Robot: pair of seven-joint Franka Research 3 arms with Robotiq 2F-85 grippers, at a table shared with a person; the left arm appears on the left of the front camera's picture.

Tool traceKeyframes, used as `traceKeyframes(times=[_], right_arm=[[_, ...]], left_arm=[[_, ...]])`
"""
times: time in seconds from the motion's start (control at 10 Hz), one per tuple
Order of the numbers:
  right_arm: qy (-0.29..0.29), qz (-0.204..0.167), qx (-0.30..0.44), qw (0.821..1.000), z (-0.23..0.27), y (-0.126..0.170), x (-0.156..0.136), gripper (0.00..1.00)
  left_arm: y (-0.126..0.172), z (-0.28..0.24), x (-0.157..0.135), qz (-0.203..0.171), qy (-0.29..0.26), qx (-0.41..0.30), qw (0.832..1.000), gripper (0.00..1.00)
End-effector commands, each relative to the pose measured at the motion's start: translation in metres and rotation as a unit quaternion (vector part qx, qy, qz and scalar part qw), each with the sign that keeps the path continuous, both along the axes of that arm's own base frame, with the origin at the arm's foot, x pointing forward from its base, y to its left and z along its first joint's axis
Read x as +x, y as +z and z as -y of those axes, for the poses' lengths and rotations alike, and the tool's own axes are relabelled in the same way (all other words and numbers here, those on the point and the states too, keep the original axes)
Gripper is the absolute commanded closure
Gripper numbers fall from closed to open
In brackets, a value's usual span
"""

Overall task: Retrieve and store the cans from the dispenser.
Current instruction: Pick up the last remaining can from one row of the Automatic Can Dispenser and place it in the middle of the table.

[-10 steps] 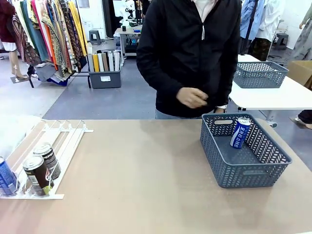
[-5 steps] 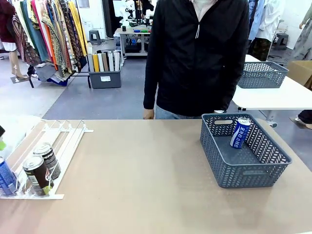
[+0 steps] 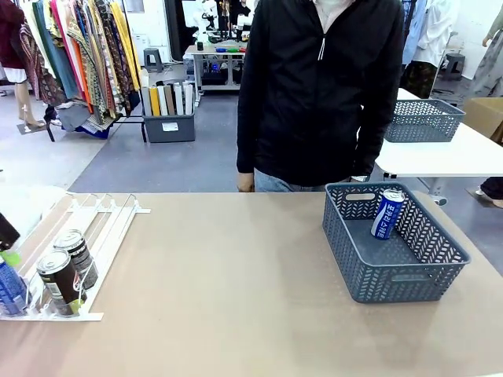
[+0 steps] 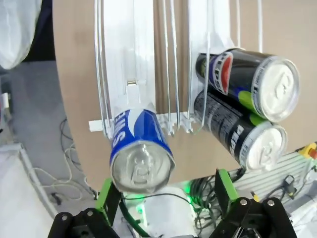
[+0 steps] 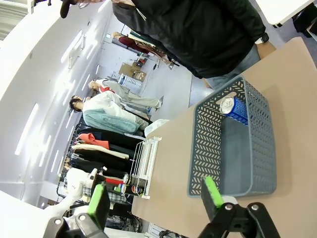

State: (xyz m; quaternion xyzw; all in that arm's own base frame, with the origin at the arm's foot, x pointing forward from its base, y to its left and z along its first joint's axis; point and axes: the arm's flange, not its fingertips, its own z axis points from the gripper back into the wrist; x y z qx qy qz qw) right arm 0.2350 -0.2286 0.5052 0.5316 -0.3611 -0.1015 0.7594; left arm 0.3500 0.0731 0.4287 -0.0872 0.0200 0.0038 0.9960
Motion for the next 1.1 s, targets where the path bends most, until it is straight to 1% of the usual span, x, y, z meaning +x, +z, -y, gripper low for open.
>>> traceKeyframes(times=[0.0,0.1,0.2,0.4,0.9,1.0], right_arm=[[0.000,0.018,0.000,1.000,0.000,0.002,0.003,0.00],[0.000,0.018,0.000,1.000,0.000,0.002,0.003,0.00],[0.000,0.018,0.000,1.000,0.000,0.002,0.003,0.00],[0.000,0.018,0.000,1.000,0.000,0.002,0.003,0.00],[0.000,0.018,0.000,1.000,0.000,0.002,0.003,0.00],[0.000,0.018,0.000,1.000,0.000,0.002,0.003,0.00]], left_arm=[[-0.012,0.010,0.007,-0.008,0.015,0.022,1.000,0.00],[-0.017,0.012,0.007,-0.019,0.018,0.023,0.999,0.00],[-0.019,0.014,0.006,-0.024,0.031,0.043,0.998,0.00],[-0.020,0.012,0.003,-0.011,0.046,0.054,0.997,0.00],[-0.029,0.006,0.005,-0.014,0.063,0.067,0.996,0.00],[-0.030,0.007,0.005,-0.010,0.064,0.066,0.996,0.00]])
